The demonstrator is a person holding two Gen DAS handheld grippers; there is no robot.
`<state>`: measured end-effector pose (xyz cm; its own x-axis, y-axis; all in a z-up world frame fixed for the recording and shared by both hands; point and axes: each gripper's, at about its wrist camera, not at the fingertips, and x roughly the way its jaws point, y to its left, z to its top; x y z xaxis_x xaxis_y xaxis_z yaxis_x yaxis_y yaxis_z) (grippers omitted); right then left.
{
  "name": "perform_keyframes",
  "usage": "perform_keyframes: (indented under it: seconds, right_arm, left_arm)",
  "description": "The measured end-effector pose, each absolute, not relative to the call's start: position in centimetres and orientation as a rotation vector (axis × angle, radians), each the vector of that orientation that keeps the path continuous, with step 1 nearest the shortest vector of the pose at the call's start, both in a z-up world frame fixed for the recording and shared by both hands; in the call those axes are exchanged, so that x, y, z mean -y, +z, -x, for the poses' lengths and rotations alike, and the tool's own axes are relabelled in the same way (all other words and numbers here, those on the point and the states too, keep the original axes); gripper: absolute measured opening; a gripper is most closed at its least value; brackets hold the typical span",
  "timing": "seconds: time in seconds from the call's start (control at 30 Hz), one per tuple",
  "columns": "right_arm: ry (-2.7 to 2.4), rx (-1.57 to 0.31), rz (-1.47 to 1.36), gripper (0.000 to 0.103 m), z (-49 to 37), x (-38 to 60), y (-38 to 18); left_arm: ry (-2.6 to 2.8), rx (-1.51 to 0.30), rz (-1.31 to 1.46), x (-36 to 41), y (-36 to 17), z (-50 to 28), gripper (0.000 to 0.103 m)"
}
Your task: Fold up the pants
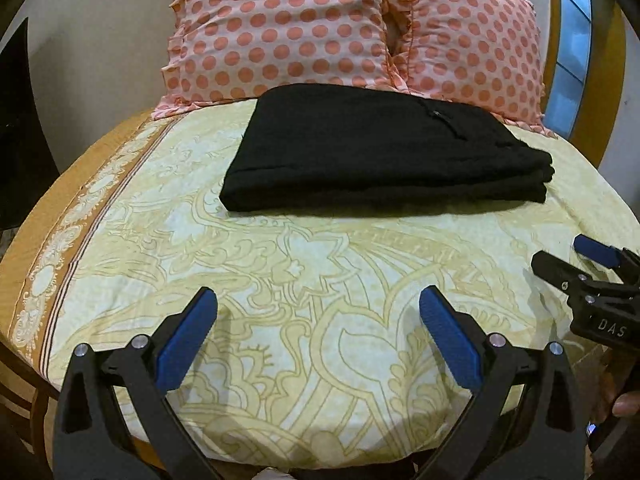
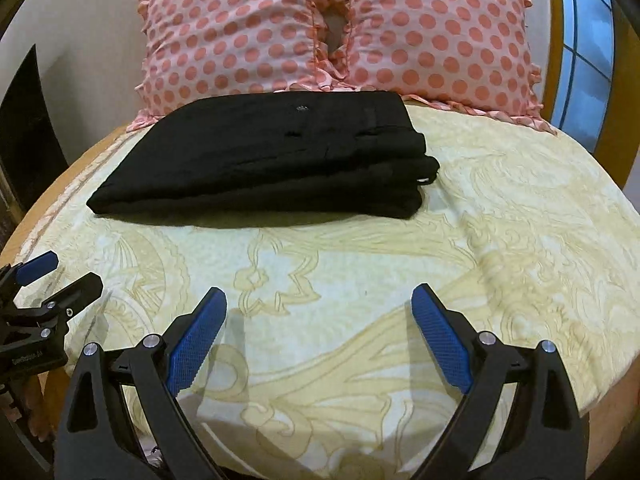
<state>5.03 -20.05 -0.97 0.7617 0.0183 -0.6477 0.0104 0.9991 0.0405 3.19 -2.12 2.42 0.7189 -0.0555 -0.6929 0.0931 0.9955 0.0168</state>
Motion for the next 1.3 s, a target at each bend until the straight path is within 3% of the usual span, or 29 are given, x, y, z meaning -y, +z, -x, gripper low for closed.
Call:
perform_keyframes:
  seconds: [0.3, 1.3]
  right_arm:
    - [-0.037, -0.718, -0.028, 0.102, -4.97, 20.32, -1.47]
    - [-0.029, -0.752, -0.013, 0.102, -5.42, 20.08, -1.25]
  left_arm:
    - [-0.073, -0.765, -0.056, 2.48, 1.95, -3.04, 0.101]
    - [-0.047, -0.769, -0.045, 2.42, 1.98, -3.13, 0.101]
